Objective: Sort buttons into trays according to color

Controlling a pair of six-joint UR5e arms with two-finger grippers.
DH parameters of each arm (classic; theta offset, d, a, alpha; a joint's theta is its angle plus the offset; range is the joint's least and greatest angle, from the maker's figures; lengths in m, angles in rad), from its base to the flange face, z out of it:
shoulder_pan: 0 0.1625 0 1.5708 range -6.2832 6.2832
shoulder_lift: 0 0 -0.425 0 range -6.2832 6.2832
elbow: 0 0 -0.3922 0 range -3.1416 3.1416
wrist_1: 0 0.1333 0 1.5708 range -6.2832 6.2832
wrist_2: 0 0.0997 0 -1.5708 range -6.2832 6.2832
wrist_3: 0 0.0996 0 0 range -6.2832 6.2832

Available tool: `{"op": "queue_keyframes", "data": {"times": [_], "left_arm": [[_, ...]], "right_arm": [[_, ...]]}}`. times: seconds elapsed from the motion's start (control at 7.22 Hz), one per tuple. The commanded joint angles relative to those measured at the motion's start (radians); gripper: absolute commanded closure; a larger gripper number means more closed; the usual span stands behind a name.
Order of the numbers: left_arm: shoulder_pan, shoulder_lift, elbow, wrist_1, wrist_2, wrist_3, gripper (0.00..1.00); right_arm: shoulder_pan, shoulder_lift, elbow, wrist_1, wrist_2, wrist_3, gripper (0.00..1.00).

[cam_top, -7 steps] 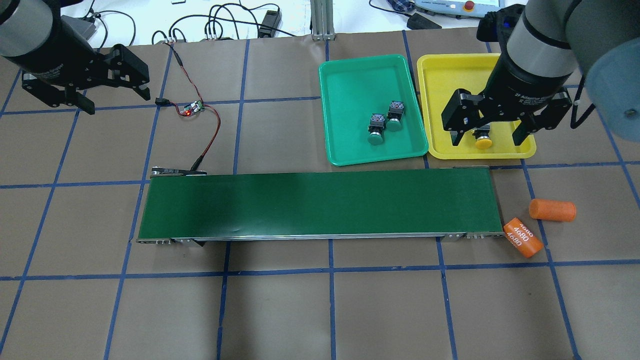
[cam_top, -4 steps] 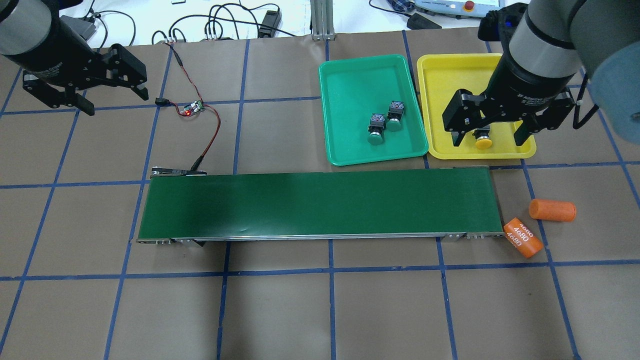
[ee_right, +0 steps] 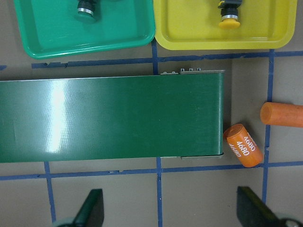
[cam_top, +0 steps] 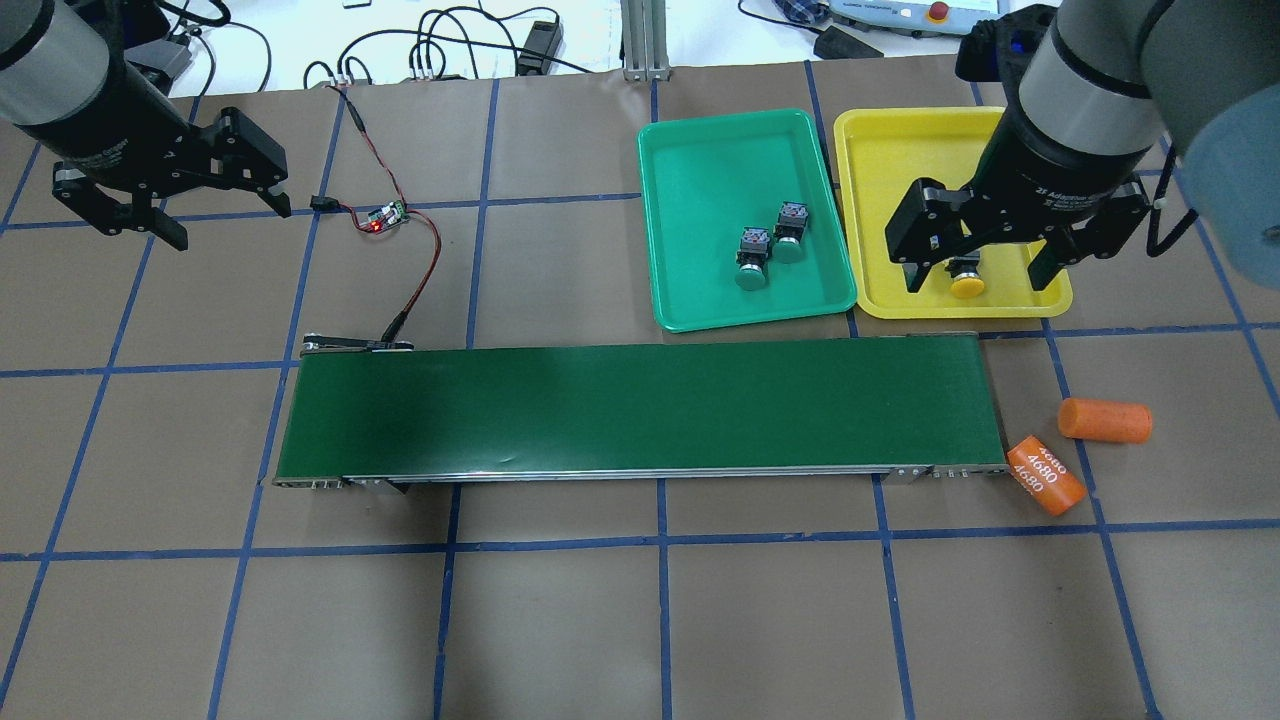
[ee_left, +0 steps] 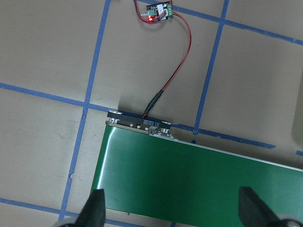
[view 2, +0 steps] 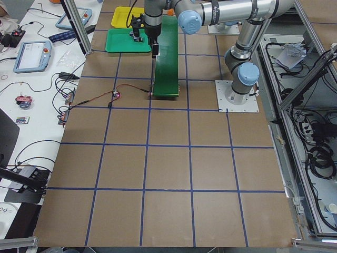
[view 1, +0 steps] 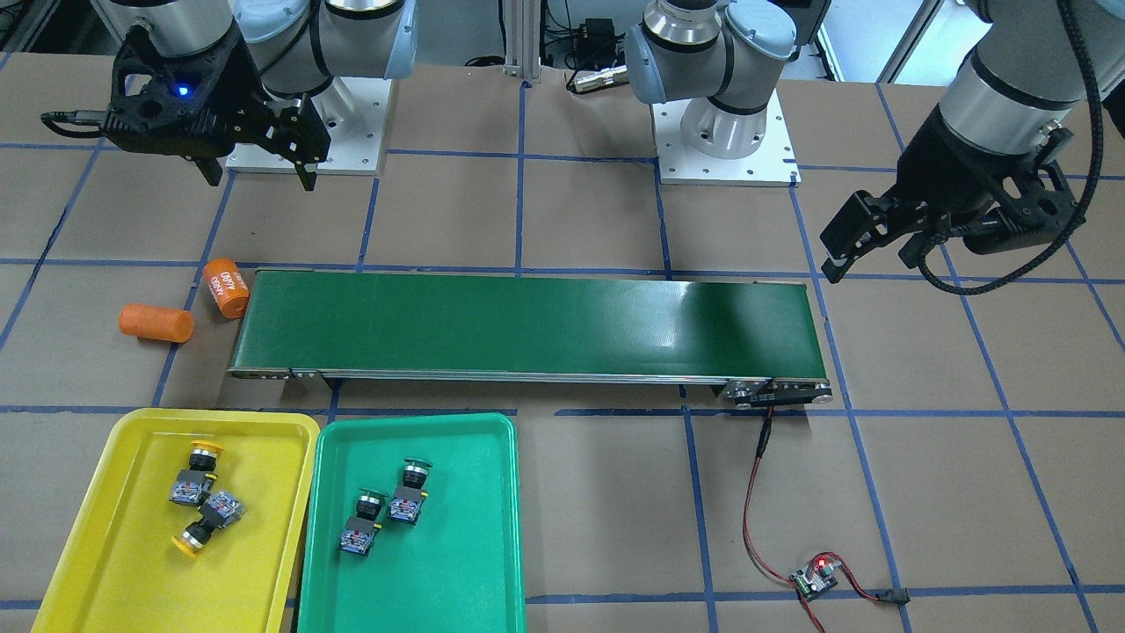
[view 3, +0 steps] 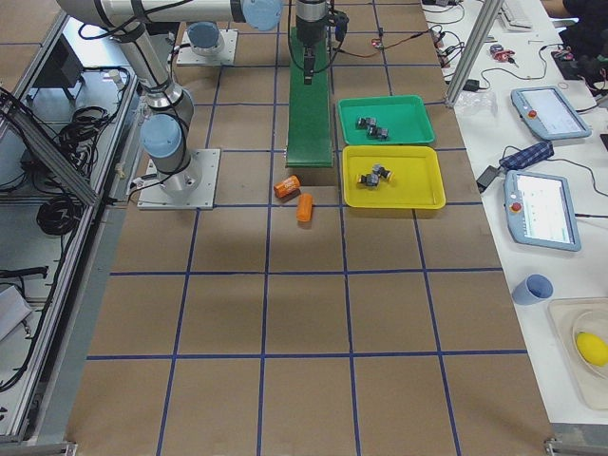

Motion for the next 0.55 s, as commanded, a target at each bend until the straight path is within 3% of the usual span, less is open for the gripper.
{"op": "queue_keyframes", "data": {"times": [0.0,0.42], "left_arm": [[-0.001,-0.018,0.006,-0.036,-0.008,0.008,0.0],[-0.108,-0.029,0.007,-0.03,0.006,0.134,0.0]], "right_arm": [[0.0,0.001,0.0,-0.002,-0.001,-0.002,0.0],[0.0,0.001,0.001,0.001,-0.001,-0.002,0.0]]}}
